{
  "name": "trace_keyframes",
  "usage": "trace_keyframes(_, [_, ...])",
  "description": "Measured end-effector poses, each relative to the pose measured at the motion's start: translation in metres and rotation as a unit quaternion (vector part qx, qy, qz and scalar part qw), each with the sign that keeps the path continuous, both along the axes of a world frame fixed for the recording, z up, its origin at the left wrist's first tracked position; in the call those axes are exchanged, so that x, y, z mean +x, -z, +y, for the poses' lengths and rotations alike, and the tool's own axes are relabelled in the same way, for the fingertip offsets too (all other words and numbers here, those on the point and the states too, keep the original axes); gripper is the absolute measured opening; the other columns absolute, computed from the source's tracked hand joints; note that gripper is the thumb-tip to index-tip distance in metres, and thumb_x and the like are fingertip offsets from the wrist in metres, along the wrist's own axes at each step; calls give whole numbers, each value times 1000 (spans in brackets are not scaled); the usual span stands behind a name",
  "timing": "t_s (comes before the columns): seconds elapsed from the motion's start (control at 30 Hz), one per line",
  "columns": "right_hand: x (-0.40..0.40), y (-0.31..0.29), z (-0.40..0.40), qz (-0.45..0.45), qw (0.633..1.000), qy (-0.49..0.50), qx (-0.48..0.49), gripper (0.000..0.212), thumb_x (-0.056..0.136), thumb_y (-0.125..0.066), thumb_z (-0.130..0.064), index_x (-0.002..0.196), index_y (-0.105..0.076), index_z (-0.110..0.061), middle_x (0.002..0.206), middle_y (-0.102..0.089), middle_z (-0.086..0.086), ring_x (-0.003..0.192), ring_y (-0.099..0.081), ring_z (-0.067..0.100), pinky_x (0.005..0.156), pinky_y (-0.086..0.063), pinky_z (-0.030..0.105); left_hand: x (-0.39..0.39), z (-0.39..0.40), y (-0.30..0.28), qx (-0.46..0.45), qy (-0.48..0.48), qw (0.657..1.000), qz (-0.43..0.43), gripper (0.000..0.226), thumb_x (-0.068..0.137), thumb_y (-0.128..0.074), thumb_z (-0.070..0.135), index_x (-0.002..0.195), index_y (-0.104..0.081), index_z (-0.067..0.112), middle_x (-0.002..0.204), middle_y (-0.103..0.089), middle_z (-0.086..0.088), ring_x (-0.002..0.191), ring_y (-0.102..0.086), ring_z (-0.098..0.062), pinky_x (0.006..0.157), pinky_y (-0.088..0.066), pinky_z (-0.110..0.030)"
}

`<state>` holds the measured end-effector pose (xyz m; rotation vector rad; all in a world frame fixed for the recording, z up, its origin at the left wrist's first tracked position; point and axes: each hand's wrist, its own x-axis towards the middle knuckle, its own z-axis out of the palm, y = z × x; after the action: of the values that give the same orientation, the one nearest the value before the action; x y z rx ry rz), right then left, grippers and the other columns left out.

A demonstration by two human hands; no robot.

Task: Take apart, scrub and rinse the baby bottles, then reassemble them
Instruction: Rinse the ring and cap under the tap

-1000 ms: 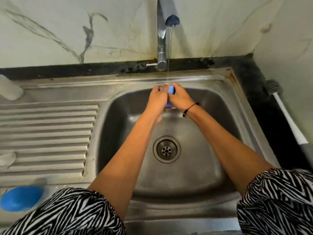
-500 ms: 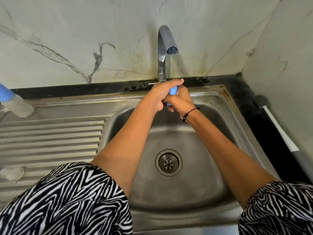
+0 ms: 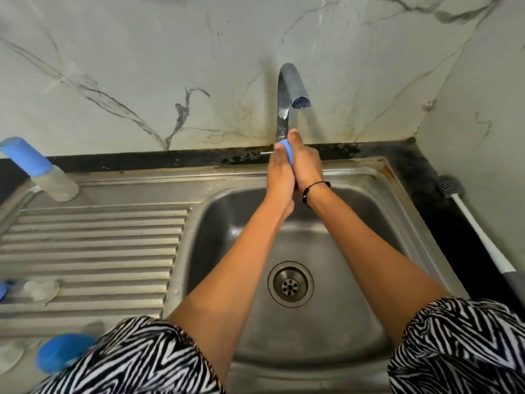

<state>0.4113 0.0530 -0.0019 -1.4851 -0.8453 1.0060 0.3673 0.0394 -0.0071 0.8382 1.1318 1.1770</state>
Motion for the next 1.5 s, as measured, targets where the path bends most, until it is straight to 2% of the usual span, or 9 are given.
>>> trace_keyframes(0.2, [4,4,1,-135,989,-45,43,39,96,-39,-49,90,-51,-12,96,-62,8,91,-57,23,79,-46,32,1,2,1,8,15,1000,-1,39,101,-35,40,113,-59,11,109,-63,-9,100,-58,-19,94,-47,-38])
trace_keyframes(0.33, [9,17,-4,-293,953,-57,53,61,85,-32,-65,85,-59,-10,88,-63,7,94,-54,25,81,-46,39,-4,11,-3,-52,-9,998,-33,51,101,-26,46,79,-59,13,78,-63,-7,85,-62,-23,83,-50,-36])
trace_keyframes(0.53, [5,7,-3,29,997,-50,52,36,87,-56,-49,92,-61,-14,86,-68,3,80,-66,14,67,-51,26,5,12,-14,-21,-29,999,13,57,100,-24,51,91,-61,9,84,-66,-9,79,-63,-20,76,-51,-34])
trace_keyframes(0.6, [10,-4,2,164,982,-91,12,46,86,-51,-55,90,-64,-11,79,-69,3,73,-66,15,65,-49,25,9,10,-18,17,-48,992,111,55,100,-23,49,117,-50,4,108,-63,-17,96,-61,-30,86,-50,-41])
trace_keyframes(0.73, [27,-16,4,396,910,-125,-26,63,97,-20,-52,88,-60,-5,66,-68,10,62,-66,21,66,-49,27,10,-7,-21,186,-46,929,318,38,102,-28,37,116,-37,3,108,-62,-23,98,-58,-39,77,-44,-41])
trace_keyframes(0.93, [9,-11,4,296,954,-36,20,55,96,-36,-52,101,-65,-6,81,-70,9,72,-67,17,61,-52,20,11,11,-14,124,-67,948,287,41,104,-24,36,115,-46,2,104,-63,-23,98,-59,-38,80,-47,-44])
trace_keyframes(1.1, [9,-9,-2,219,974,-5,52,41,86,-67,-31,111,-56,0,71,-62,3,57,-62,6,53,-48,17,9,9,-5,232,-77,887,391,30,103,-33,33,112,-42,5,83,-66,-18,75,-62,-37,61,-47,-42])
trace_keyframes(1.3, [9,-15,-3,195,978,4,74,39,88,-65,-26,113,-57,2,88,-67,8,73,-65,12,63,-55,19,8,14,-6,95,-85,988,84,25,102,-34,27,88,-51,16,77,-58,-1,70,-56,-17,64,-45,-32])
trace_keyframes(1.5, [15,-5,-4,177,976,-66,107,40,93,-47,-46,98,-60,-9,105,-70,6,53,-53,17,40,-40,19,-14,31,-21,-140,138,981,8,44,98,-33,44,75,-55,14,51,-51,-7,29,-37,-11,31,-25,-11])
